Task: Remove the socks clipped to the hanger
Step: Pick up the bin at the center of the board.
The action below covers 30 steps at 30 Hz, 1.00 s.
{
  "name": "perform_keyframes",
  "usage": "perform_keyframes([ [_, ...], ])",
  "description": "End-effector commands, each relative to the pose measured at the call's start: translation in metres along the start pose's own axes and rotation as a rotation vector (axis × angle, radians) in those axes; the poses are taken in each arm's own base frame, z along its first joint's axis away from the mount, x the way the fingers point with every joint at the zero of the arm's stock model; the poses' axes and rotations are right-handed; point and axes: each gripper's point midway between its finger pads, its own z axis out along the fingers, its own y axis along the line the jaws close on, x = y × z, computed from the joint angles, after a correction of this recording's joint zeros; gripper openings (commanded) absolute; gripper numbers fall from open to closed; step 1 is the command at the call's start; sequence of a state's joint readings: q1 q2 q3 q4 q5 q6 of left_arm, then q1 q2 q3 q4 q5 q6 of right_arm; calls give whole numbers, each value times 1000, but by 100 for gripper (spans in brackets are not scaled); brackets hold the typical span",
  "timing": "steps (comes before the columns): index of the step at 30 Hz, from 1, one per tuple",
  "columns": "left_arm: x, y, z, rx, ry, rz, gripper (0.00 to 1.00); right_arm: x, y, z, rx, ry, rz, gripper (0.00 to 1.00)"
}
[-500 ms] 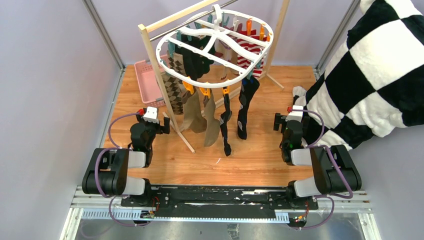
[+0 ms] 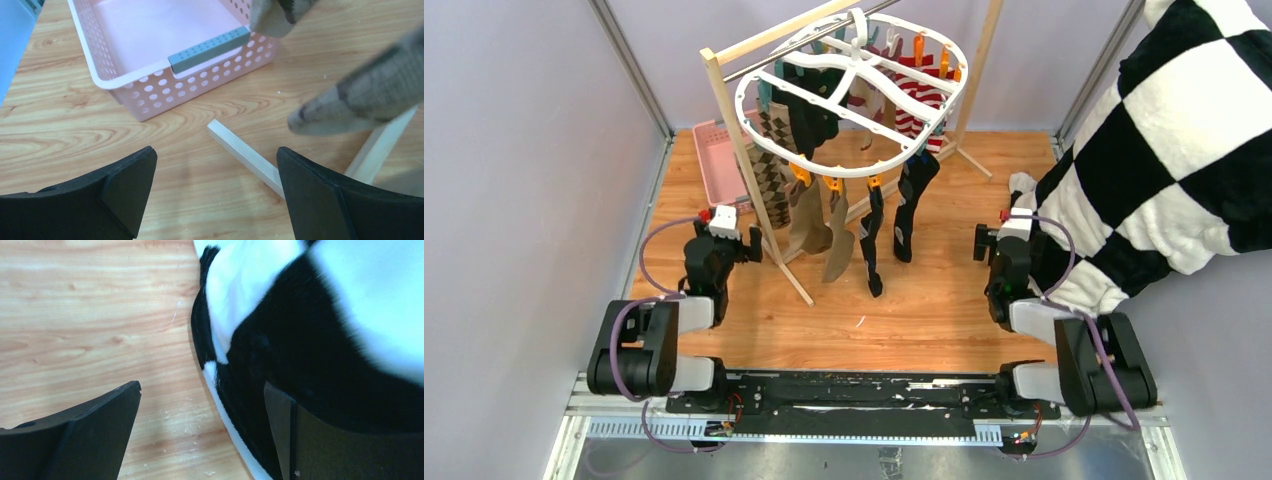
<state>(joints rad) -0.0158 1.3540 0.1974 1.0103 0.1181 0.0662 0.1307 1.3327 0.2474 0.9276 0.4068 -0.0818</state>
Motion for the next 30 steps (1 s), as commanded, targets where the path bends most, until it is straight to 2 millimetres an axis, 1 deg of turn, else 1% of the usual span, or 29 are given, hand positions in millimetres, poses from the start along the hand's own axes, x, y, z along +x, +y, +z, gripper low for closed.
perform_keyframes([
  [1,-33,19,18,-51,74,-36,100,-45,-25,-21,125,11,122,100],
  [2,-37,25,20,-47,110,-49,100,-53,-27,-28,126,25,180,100],
  [4,-49,30,22,-9,147,-98,100,-71,-24,-37,88,-1,288,100],
  [5,-57,33,22,4,158,-130,100,-72,-28,-41,117,-8,404,100],
  [6,-65,38,21,15,165,-170,100,-66,-30,-47,160,18,558,100],
  [7,-73,41,19,34,175,-202,100,-62,-26,-54,157,44,679,100],
  [8,-82,45,17,53,183,-227,100,-66,-18,-60,92,46,729,100],
  [10,-99,55,12,50,211,-246,100,-74,0,-68,-44,35,745,100],
  [12,-105,58,10,51,274,-250,100,-82,20,-75,-184,45,672,100],
  [13,-116,62,14,46,272,-243,100,-83,29,-79,-223,84,629,100],
  [16,-123,76,32,9,310,-261,100,-67,46,-90,-239,265,456,100],
  [19,-123,93,58,-39,374,-313,100,-64,61,-103,-237,324,293,100],
  [21,-118,100,76,-53,422,-351,100,-69,70,-113,-249,319,214,100],
  [24,-109,110,98,-88,454,-403,99,-71,75,-128,-257,329,172,100],
  [26,-100,119,109,-123,473,-419,99,-69,78,-137,-285,353,178,100],
  [30,-79,141,126,-223,520,-403,97,-58,84,-153,-345,400,196,100],
])
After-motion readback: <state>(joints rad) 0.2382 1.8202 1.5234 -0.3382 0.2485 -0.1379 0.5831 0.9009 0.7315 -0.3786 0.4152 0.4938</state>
